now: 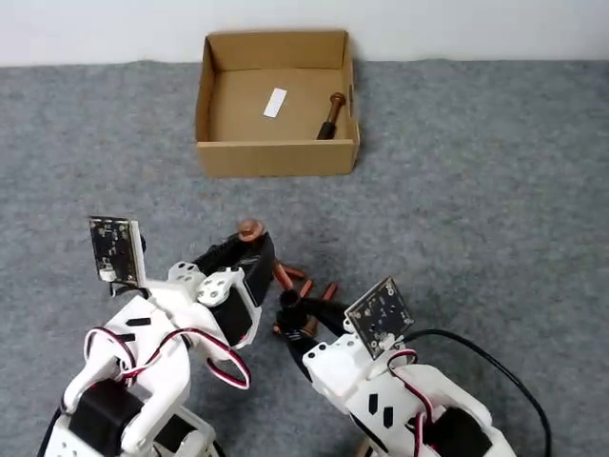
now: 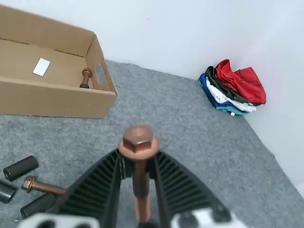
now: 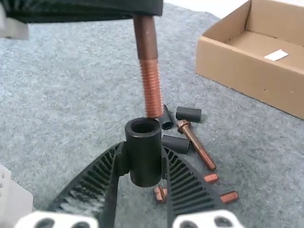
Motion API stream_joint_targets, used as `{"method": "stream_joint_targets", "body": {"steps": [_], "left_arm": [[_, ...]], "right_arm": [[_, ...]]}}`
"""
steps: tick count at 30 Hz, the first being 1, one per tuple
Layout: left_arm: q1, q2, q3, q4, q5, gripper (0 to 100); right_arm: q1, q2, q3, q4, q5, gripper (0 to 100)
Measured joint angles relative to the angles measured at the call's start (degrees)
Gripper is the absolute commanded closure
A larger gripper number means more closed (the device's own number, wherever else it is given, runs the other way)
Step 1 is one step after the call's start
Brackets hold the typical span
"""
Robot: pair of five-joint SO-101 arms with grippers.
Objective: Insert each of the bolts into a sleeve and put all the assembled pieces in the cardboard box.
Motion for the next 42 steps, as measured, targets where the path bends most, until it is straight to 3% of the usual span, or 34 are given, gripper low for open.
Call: {"method": "stream_joint_targets", "body": {"steps": [9,18,42], "left_arm": [[0.00,0.00,-4.04,0.09,0.00,100],[0.00,0.00,-5.63,6.33,0.00,100],[3.52,-0.70,-0.09,4.04,-0.35,100]], "right_arm": [[0.00,0.00,0.79,0.00,0.00,99.0],[0.00,0.00,0.79,0.00,0.00,99.0],[-0.18,0.09,0.97,-2.46,2.99,99.0]]}}
